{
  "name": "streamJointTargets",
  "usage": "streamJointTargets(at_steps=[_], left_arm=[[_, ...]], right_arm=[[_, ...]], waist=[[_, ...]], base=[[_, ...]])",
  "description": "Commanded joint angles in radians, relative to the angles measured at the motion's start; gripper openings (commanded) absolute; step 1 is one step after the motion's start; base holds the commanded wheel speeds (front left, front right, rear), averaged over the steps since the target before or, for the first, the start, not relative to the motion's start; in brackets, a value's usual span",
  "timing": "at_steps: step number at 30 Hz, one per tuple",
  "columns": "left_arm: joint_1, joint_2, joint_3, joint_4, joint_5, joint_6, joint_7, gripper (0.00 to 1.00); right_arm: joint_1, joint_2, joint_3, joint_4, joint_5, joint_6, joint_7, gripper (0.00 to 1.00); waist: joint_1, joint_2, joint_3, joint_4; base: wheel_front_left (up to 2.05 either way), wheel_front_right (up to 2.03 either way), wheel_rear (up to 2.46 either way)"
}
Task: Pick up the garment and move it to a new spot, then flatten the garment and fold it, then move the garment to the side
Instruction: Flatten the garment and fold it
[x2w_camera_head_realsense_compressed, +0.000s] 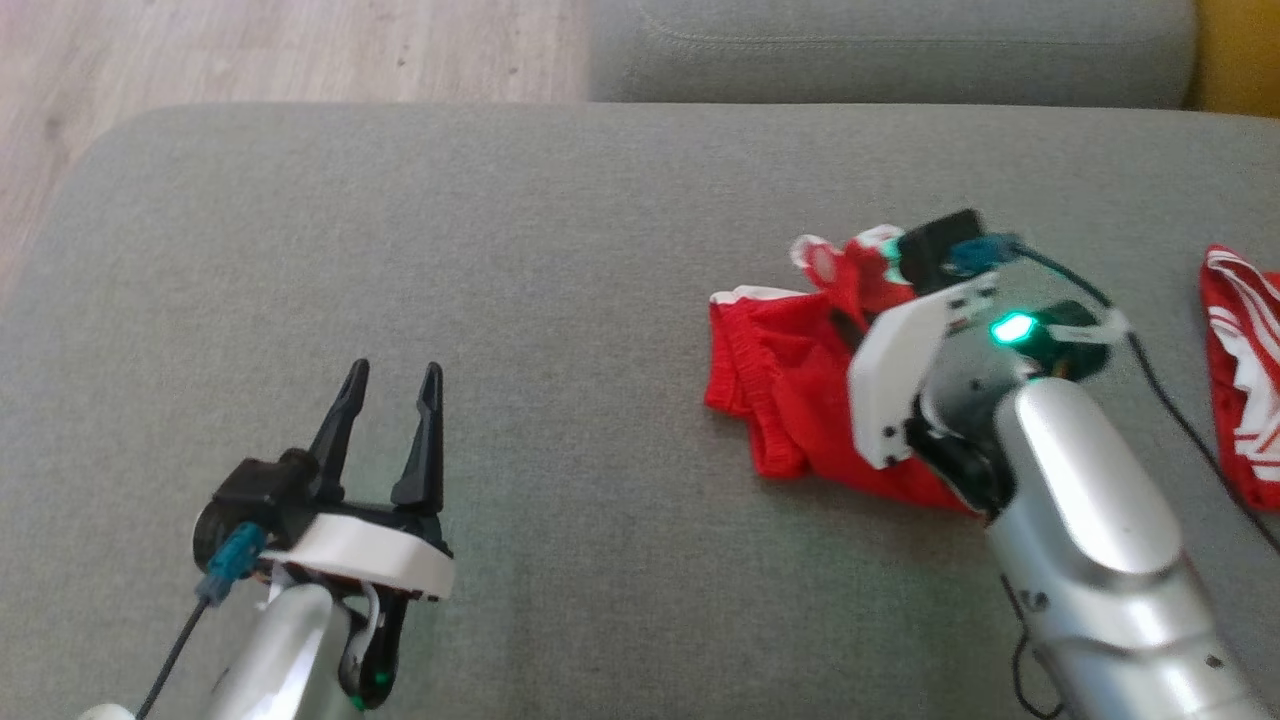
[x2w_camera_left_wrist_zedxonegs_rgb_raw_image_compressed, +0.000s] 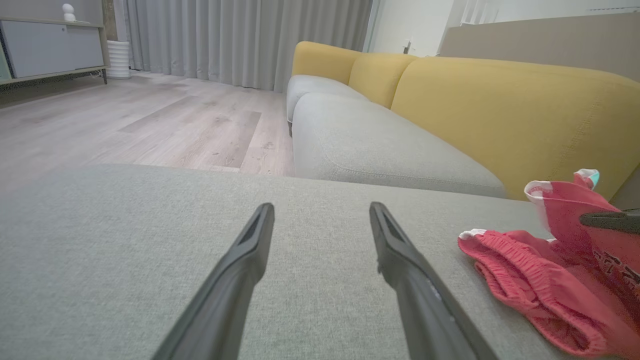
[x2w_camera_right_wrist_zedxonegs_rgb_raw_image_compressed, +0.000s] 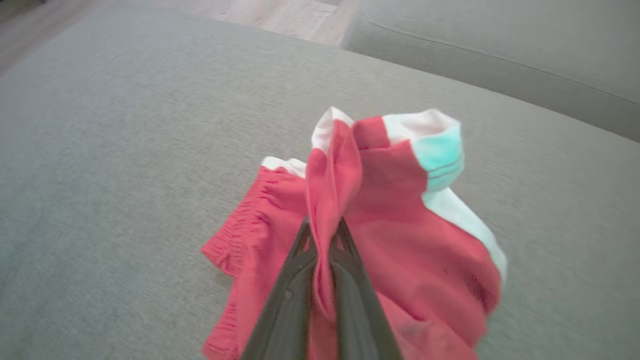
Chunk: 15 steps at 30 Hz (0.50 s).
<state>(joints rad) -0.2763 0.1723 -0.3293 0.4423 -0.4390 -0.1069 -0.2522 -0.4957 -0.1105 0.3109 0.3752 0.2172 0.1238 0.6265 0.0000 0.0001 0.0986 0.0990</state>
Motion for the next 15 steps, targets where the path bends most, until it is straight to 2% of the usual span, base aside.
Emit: streamJointTargets(at_steps=[1, 9, 10, 11, 12, 15], left_arm=[[-0.042, 0.009, 0.019, -0.024, -0.001, -0.005, -0.009, 1.0], [-0.063, -0.003, 0.004, -0.011, -0.01, -0.009, -0.009, 1.0], [-0.062, -0.003, 0.006, -0.009, -0.011, -0.009, -0.009, 1.0], [-0.062, -0.003, 0.007, -0.008, -0.012, -0.009, -0.009, 1.0], [-0.061, -0.003, 0.009, -0.007, -0.013, -0.009, -0.009, 1.0], [-0.061, -0.003, 0.012, -0.005, -0.014, -0.008, -0.009, 1.0]], right_arm=[[-0.063, 0.025, 0.039, -0.006, 0.012, 0.007, -0.003, 0.0], [-0.131, 0.048, 0.118, 0.134, 0.037, 0.007, -0.034, 0.0], [-0.135, 0.049, 0.126, 0.146, 0.042, 0.007, -0.039, 0.34], [-0.14, 0.05, 0.133, 0.156, 0.049, 0.007, -0.044, 0.75], [-0.143, 0.051, 0.14, 0.165, 0.058, 0.007, -0.047, 1.0], [-0.148, 0.054, 0.147, 0.178, 0.088, 0.007, -0.051, 1.0]], waist=[[0.0, -0.0001, 0.009, 0.016], [0.0, -0.0001, 0.03, 0.065], [0.0, -0.0001, 0.031, 0.067], [0.0, -0.0001, 0.032, 0.069], [0.0, -0.0001, 0.033, 0.07], [0.0, -0.0001, 0.033, 0.069]], base=[[0.0, 0.0, 0.0], [0.0, 0.0, 0.0], [0.0, 0.0, 0.0], [0.0, 0.0, 0.0], [0.0, 0.0, 0.0], [0.0, 0.0, 0.0]])
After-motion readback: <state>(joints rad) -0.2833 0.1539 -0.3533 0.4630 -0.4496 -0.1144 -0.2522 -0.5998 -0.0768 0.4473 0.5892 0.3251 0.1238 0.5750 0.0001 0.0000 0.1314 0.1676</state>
